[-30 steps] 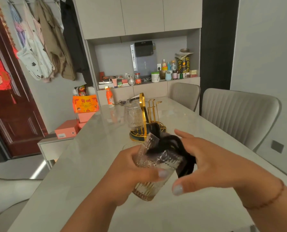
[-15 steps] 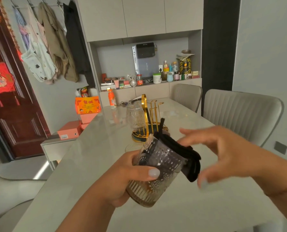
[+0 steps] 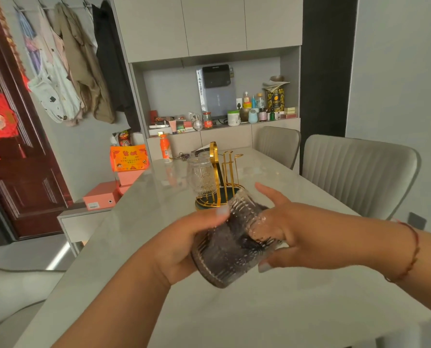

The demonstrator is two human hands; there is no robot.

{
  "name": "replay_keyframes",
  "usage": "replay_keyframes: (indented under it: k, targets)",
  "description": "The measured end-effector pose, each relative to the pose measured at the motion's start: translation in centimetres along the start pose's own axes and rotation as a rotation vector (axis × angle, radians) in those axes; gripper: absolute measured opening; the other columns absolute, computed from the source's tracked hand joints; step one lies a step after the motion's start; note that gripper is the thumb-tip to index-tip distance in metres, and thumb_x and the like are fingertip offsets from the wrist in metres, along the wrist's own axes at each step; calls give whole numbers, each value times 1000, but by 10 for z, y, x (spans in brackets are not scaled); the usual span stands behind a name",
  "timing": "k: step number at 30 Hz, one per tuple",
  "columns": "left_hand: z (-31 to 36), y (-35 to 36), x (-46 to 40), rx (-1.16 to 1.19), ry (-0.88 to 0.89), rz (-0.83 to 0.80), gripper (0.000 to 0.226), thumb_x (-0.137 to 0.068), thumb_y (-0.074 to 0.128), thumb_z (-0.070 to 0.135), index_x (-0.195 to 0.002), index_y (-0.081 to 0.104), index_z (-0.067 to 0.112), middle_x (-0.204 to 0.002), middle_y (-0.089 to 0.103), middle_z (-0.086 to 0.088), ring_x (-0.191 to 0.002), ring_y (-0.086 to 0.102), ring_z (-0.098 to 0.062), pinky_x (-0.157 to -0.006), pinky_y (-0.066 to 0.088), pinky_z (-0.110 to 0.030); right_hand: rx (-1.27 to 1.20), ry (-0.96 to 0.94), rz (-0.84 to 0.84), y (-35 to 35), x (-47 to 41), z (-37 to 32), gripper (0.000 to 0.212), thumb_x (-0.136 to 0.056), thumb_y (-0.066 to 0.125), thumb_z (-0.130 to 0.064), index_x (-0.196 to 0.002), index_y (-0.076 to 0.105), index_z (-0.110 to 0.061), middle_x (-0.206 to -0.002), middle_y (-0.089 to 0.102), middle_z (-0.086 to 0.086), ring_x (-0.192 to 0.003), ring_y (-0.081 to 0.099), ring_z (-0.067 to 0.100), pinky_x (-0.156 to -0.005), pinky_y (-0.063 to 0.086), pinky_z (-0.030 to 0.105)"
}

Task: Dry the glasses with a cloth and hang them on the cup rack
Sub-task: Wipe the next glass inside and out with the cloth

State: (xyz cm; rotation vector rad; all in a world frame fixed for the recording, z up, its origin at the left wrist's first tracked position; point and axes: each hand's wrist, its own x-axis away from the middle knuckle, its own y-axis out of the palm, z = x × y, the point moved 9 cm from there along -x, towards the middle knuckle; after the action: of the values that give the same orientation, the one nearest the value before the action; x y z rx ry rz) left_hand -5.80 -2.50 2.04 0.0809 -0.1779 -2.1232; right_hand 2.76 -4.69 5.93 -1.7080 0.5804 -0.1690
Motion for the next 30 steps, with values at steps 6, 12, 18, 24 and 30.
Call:
replay_keyframes:
  k: [6, 12, 18, 24, 30]
  targets:
    - [-28, -18, 10, 51, -232, 142, 80, -66, 44, 78, -80, 74, 4, -73, 66, -21, -49, 62, -26, -50, 52, -25, 467, -101, 161, -6, -9, -7, 21, -83, 52, -35, -95, 68, -38, -94, 70, -20, -108, 54, -2, -113, -7, 55]
    - [-12, -25, 5, 103, 2, 308, 49, -65, 61, 61, -71, 74, 14, -59, 58, -20, -29, 40, -15, -32, 27, -12, 648, -29, -21, 4, -18, -4, 61, -76, 70, -49, -132, 48, -41, -132, 57, -18, -134, 39, 4, -103, -35, 42]
    - [12, -36, 5, -190, 280, 485, 49, -61, 73, 59, -93, 66, 22, -66, 63, -5, -40, 48, -12, -38, 31, -18, -589, 149, -300, 10, -18, 5, 73, -72, 81, -11, -133, 46, -29, -128, 58, -19, -121, 51, -2, -102, 36, 14]
    - [15, -42, 3, -439, 334, 449, 52, -61, 71, 55, -107, 61, 35, -95, 73, 4, -75, 68, -14, -54, 50, -26, -875, 199, -190, 17, -17, 15, 63, -69, 77, -13, -125, 53, -27, -114, 67, -14, -110, 60, 1, -89, 47, 16]
    - [-5, -43, -6, -155, 2, 362, 62, -77, 44, 71, -90, 66, 15, -64, 64, -13, -37, 42, -14, -39, 29, -16, 462, 115, -43, 3, -22, 12, 86, -64, 68, -69, -138, 37, -40, -145, 43, -19, -137, 30, 1, -113, -21, 46]
